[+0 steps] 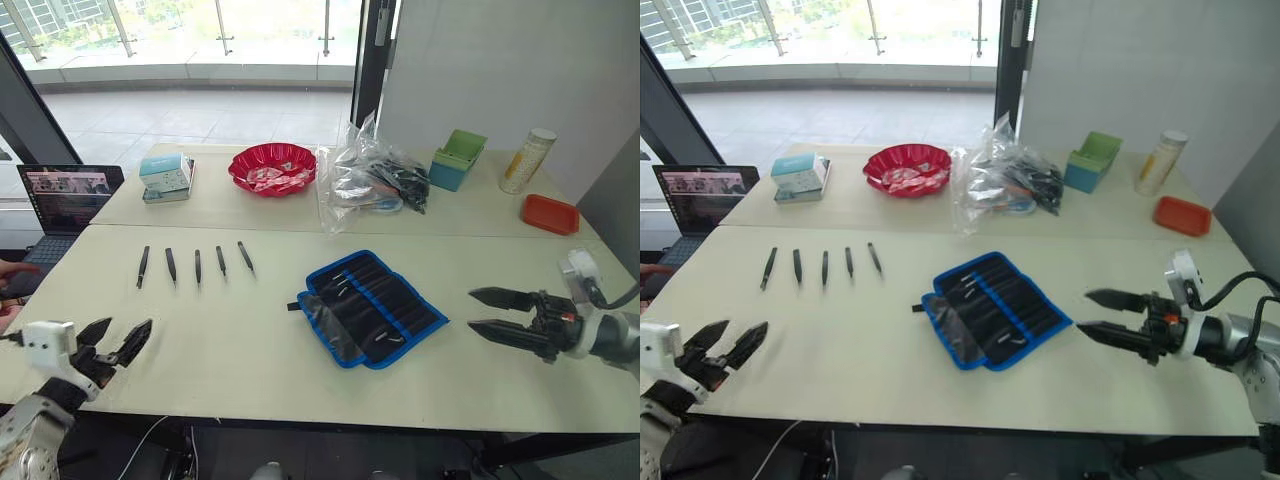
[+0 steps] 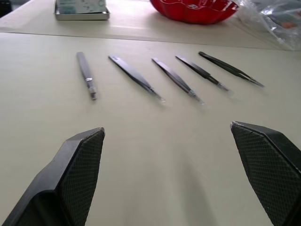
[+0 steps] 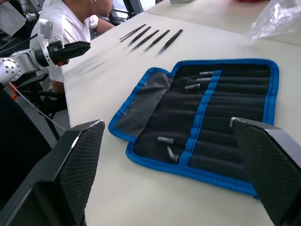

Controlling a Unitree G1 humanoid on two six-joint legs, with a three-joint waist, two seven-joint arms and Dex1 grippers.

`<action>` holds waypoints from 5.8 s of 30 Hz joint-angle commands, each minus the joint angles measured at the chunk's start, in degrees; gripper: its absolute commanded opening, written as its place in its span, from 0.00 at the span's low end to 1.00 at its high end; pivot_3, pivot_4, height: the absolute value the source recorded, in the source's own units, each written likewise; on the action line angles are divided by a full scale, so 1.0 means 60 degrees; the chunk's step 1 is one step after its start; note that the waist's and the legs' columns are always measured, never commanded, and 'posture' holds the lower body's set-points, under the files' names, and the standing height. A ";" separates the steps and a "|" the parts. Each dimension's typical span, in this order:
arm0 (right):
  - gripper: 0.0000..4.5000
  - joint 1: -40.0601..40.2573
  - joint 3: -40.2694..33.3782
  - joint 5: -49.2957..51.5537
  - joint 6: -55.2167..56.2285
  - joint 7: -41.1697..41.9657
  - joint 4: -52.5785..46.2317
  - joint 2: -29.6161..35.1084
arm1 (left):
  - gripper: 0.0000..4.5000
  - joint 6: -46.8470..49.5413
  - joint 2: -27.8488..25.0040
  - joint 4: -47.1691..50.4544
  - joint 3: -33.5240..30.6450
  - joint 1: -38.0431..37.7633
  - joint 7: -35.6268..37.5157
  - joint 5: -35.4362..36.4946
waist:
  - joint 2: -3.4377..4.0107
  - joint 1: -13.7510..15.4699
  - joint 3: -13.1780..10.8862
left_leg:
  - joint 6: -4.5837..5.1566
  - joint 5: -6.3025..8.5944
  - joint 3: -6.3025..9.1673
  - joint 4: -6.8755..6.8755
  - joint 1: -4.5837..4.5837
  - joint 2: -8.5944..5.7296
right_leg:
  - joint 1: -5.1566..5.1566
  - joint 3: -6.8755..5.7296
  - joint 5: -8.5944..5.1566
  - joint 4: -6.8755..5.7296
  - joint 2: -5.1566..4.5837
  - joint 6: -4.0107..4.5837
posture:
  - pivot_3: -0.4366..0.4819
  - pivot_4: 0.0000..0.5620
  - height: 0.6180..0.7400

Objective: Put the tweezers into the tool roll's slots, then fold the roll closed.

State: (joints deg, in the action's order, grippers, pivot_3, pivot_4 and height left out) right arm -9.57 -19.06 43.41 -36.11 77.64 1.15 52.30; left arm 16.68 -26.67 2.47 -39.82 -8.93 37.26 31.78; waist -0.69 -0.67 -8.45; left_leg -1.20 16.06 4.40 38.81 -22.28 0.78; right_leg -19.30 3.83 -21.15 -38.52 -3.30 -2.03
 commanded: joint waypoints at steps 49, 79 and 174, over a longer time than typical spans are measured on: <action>1.00 0.1023 -0.0638 0.0242 0.0307 -0.2086 -0.2319 -0.0926 | 0.03 -0.0978 -0.1257 -0.7957 0.2478 0.7203 -0.3737 -0.2752 | -0.0023 0.0032 -0.0010 | -0.0012 -0.0019 0.0022 0.0019 -0.0001 -0.0095 | -0.0018 -0.0021 0.0001 -0.0089 -0.0026 -0.0021 | 0.48 0.27 1.00; 1.00 0.1723 -0.0645 0.0153 0.0924 -0.2372 -0.2693 -0.1337 | 0.01 0.2765 -0.2156 -0.0796 0.6873 0.7872 0.2608 -0.1500 | -0.0040 -0.0108 -0.0022 | -0.0017 -0.0040 0.0007 0.0018 -0.0026 -0.0087 | -0.0016 -0.0027 0.0002 -0.0092 -0.0004 -0.0023 | 0.48 0.27 1.00; 0.01 0.1023 0.3668 -0.4413 0.2724 -0.6188 -0.0816 -0.4400 | 0.00 0.0358 0.3523 -0.6490 0.9984 0.9229 0.0835 -0.4449 | -0.0072 0.0114 0.0004 | -0.0028 -0.0071 0.0016 0.0039 0.0001 -0.0142 | 0.0041 -0.0026 -0.0001 -0.0071 -0.0026 -0.0039 | 0.48 0.27 1.00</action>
State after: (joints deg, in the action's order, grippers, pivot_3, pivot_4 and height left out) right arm -5.04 0.73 18.16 -17.25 40.51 -5.21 26.14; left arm 21.50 -6.46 -32.76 18.78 45.87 42.06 7.11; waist -1.13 0.01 -8.43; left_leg -1.36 15.64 4.50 39.04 -22.26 -0.08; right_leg -19.05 3.68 -21.16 -38.95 -3.45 -2.26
